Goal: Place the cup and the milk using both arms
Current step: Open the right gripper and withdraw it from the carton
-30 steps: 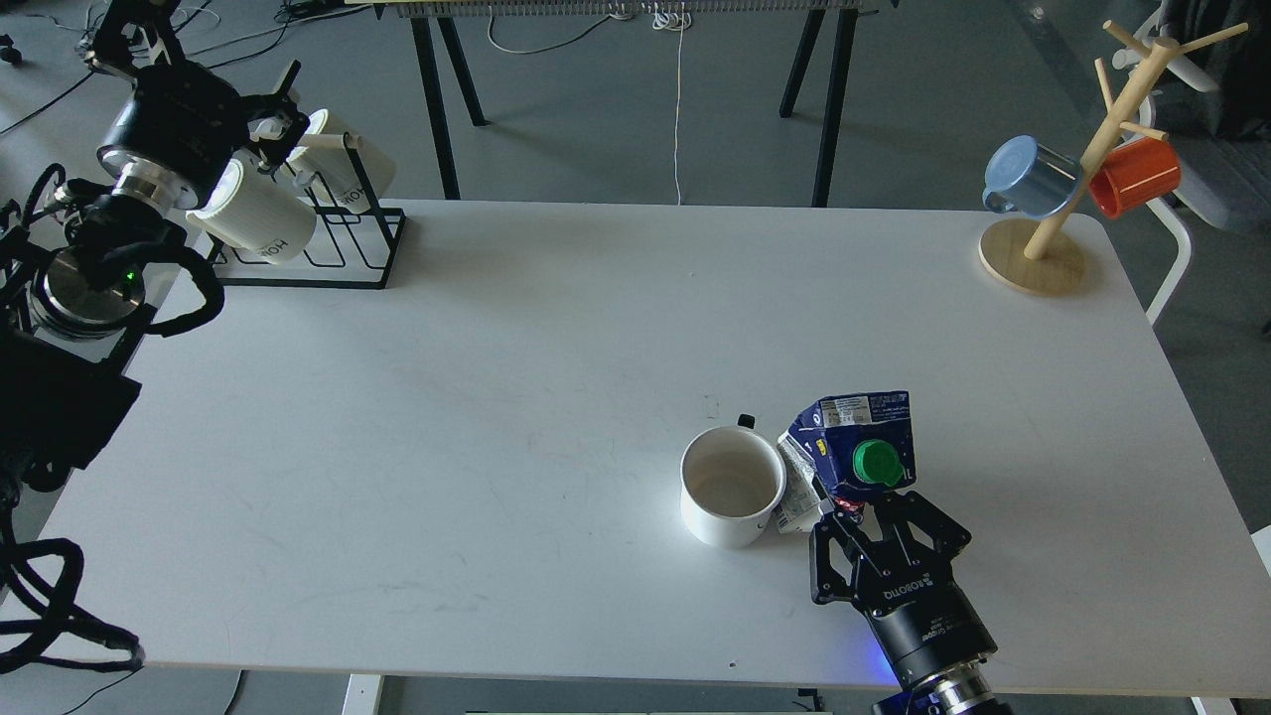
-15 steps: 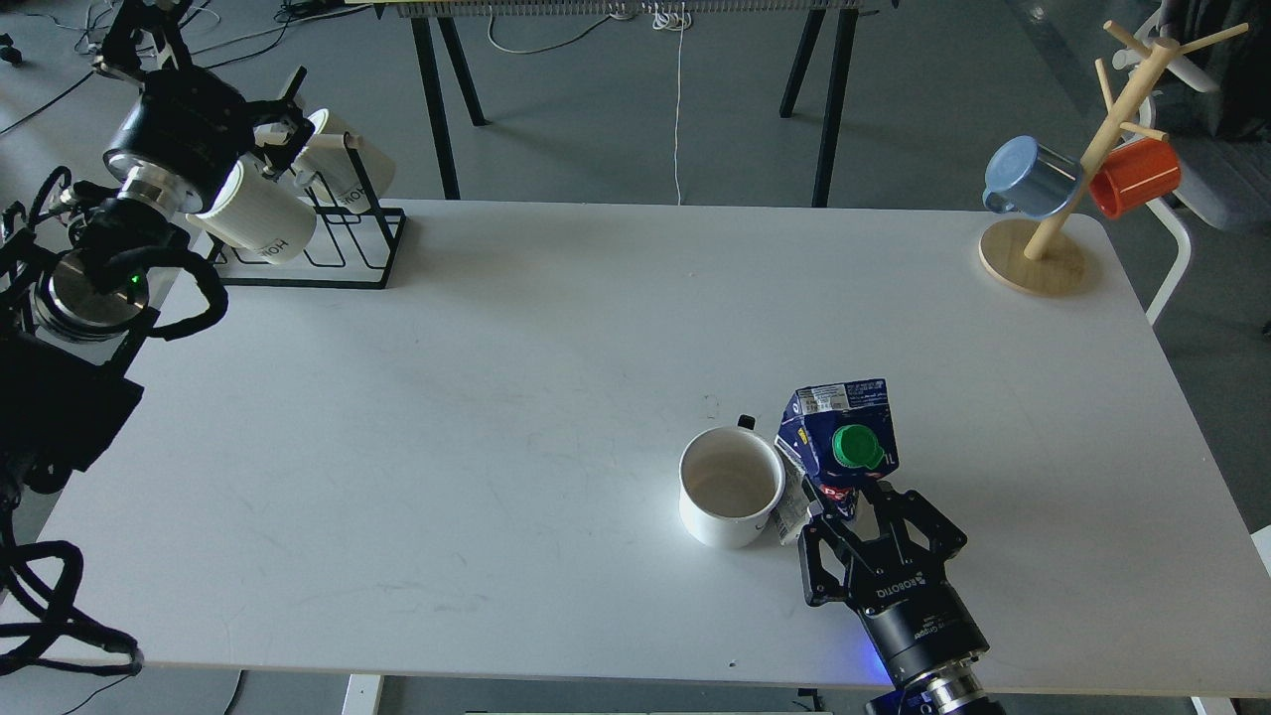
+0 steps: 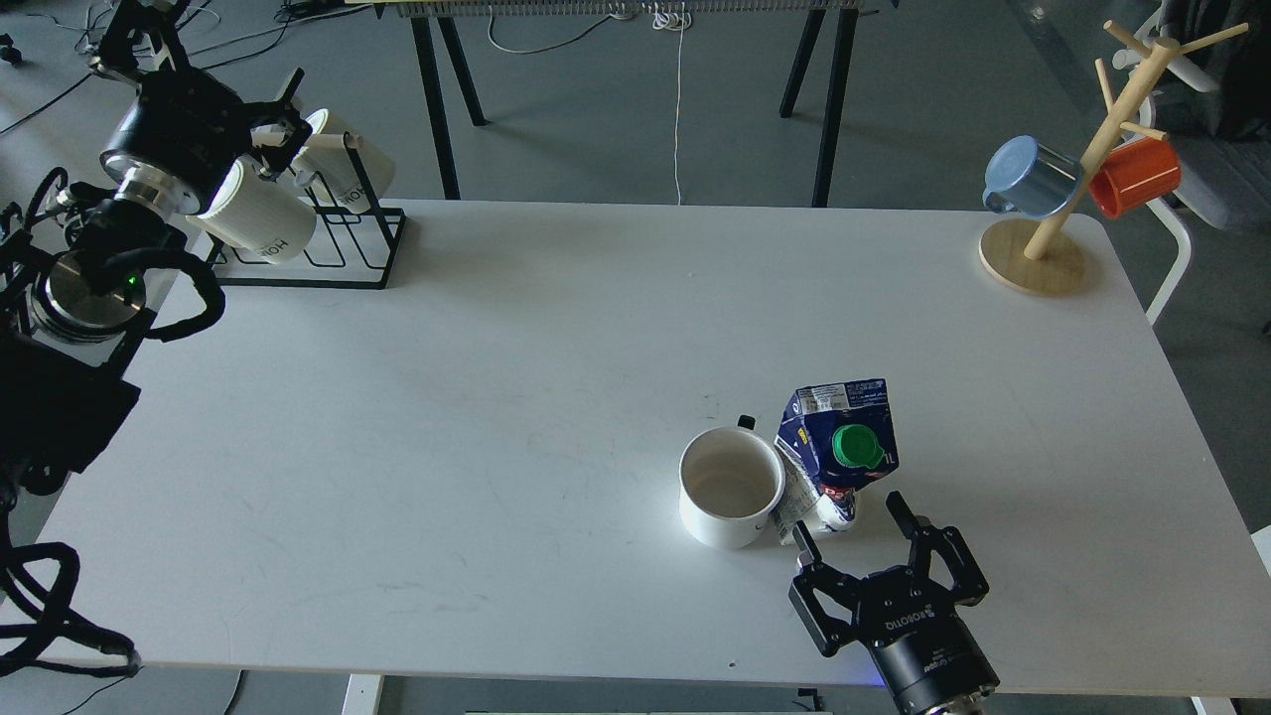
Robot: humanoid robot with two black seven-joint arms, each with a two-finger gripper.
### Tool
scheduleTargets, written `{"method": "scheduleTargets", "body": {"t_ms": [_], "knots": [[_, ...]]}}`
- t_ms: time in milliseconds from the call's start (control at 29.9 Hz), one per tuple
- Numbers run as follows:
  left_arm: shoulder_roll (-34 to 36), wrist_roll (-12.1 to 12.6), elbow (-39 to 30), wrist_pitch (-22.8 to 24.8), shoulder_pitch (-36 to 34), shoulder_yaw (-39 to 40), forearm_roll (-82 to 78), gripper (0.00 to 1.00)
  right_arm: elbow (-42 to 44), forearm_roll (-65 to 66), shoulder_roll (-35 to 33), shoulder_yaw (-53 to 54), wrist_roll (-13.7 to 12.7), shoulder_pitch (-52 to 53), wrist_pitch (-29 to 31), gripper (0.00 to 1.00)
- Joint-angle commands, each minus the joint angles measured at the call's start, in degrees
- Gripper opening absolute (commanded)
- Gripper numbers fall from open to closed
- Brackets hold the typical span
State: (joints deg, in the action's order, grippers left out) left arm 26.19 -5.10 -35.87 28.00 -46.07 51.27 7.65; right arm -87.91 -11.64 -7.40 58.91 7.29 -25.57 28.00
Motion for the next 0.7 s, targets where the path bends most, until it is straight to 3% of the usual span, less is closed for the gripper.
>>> {"method": "scheduleTargets", "body": {"t_ms": [0, 334, 669], "knots": [[0.0, 0.09, 0.09, 0.0, -0.16, 0.06, 0.0, 0.99, -4.1, 2.84, -3.31, 2.25, 0.0, -5.61, 0.0, 0.98], [-0.96, -0.87, 0.36, 0.0, 0.62, 0.23, 0.35, 0.99, -10.71, 4.17, -18.34, 20.43, -0.09, -9.15, 0.0, 0.98], [-1.58, -0.7, 0.54, 0.0, 2.65, 1.2, 3.94, 0.99, -1.93, 4.78, -25.99, 23.89, 0.09, 13.32, 0.0, 0.99]]}}
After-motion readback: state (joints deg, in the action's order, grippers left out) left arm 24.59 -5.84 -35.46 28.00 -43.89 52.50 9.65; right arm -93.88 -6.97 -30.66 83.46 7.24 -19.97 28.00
